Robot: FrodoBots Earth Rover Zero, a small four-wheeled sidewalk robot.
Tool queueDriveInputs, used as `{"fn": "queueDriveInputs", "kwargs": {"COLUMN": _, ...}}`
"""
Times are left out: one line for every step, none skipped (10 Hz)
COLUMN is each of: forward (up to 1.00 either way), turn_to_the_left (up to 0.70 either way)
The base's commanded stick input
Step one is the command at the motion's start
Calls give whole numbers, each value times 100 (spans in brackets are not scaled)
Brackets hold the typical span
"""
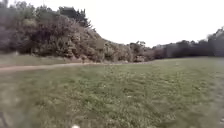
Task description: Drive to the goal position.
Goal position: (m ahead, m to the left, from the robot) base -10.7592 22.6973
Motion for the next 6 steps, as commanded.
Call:
{"fn": "queueDriveInputs", "kwargs": {"forward": 70, "turn_to_the_left": 35}}
{"fn": "queueDriveInputs", "kwargs": {"forward": 70, "turn_to_the_left": 35}}
{"fn": "queueDriveInputs", "kwargs": {"forward": 70, "turn_to_the_left": 35}}
{"fn": "queueDriveInputs", "kwargs": {"forward": 70, "turn_to_the_left": 35}}
{"fn": "queueDriveInputs", "kwargs": {"forward": 70, "turn_to_the_left": 35}}
{"fn": "queueDriveInputs", "kwargs": {"forward": 70, "turn_to_the_left": 35}}
